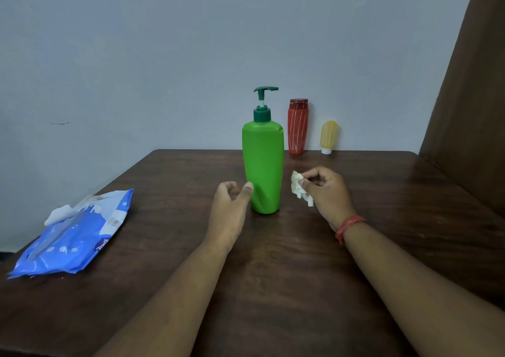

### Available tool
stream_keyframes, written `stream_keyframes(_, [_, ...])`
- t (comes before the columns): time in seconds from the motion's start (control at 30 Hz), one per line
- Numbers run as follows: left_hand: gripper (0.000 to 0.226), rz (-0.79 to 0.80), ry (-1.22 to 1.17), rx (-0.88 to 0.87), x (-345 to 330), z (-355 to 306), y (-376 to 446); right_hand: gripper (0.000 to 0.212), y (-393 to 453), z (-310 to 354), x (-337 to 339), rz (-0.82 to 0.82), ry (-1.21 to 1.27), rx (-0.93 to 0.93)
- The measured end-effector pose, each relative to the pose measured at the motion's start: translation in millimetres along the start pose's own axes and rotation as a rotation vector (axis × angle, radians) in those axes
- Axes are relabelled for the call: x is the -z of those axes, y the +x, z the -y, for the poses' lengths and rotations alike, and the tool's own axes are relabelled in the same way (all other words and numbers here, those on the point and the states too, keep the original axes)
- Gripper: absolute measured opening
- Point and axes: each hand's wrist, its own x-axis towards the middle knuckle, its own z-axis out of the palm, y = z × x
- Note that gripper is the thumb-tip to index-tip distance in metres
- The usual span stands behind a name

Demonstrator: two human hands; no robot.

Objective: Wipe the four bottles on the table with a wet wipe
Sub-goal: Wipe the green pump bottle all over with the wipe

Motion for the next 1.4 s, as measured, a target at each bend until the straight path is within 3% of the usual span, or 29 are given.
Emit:
stream_keyframes(0.1, [0.055, -0.086, 0.345, -0.072, -10, 3, -15, 0.02, 1, -1, 4, -0.031, 0.006, -0.014])
stream_keyframes(0.17, [0.051, -0.141, 0.542, -0.102, -22, 3, -22, 0.02, 2, -2, 6, -0.047, -0.004, -0.02])
stream_keyframes(0.33, [0.072, -0.224, 0.749, -0.05, -50, -10, -31, 0.017, 1, -2, 11, -0.061, -0.008, -0.029])
stream_keyframes(0.7, [0.083, -0.303, 0.758, 0.042, -67, -6, 18, 0.009, -2, 3, 10, -0.068, 0.062, -0.034])
stream_keyframes(1.2, [0.09, -0.332, 0.723, 0.074, -58, 18, 177, 0.01, 20, -8, 1, -0.126, 0.107, -0.083])
stream_keyframes(1.4, [0.089, -0.314, 0.724, 0.064, -65, 24, 231, 0.012, 20, -7, -6, -0.05, 0.065, -0.066])
